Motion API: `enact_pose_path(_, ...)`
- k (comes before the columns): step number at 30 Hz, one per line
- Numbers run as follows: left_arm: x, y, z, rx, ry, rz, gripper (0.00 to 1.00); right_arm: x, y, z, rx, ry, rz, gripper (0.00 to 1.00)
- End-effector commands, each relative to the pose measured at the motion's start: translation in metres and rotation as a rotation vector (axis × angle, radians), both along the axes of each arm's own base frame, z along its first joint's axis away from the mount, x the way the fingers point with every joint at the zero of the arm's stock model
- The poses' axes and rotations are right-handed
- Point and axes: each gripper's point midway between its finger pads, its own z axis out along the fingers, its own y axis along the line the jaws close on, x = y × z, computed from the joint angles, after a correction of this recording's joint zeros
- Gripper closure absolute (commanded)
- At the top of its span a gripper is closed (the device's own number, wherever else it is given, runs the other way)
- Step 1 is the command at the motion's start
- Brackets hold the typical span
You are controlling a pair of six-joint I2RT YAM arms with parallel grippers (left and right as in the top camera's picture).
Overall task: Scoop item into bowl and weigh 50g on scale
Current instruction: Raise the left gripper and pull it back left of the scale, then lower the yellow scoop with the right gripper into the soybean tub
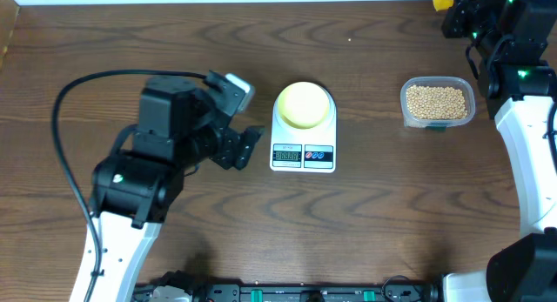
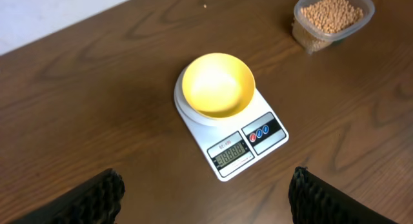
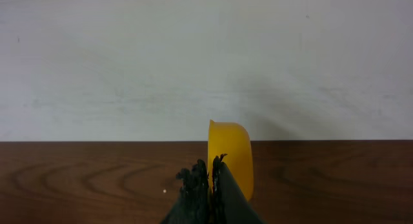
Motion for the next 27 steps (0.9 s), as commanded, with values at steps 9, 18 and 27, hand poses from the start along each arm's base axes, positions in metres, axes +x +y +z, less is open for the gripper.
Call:
enact_pose_path(9, -0.0033, -0.0032, 0.0001, -0.022, 0.003, -0.051, 0.16, 0.0017, 0.0018, 0.0024, -0.003, -0.005, -0.001, 0.99)
enact_pose_path(18, -0.0033, -0.0032, 0.0001, -0.022, 0.003, -0.051, 0.16, 0.0010, 0.0018, 0.0003, -0.003, 0.004, -0.001, 0.99)
enact_pose_path(27, -0.0033, -0.0032, 0.0001, -0.022, 0.003, -0.051, 0.16, -0.0003, 0.0019, -0.0039, -0.003, 0.022, -0.001, 0.99)
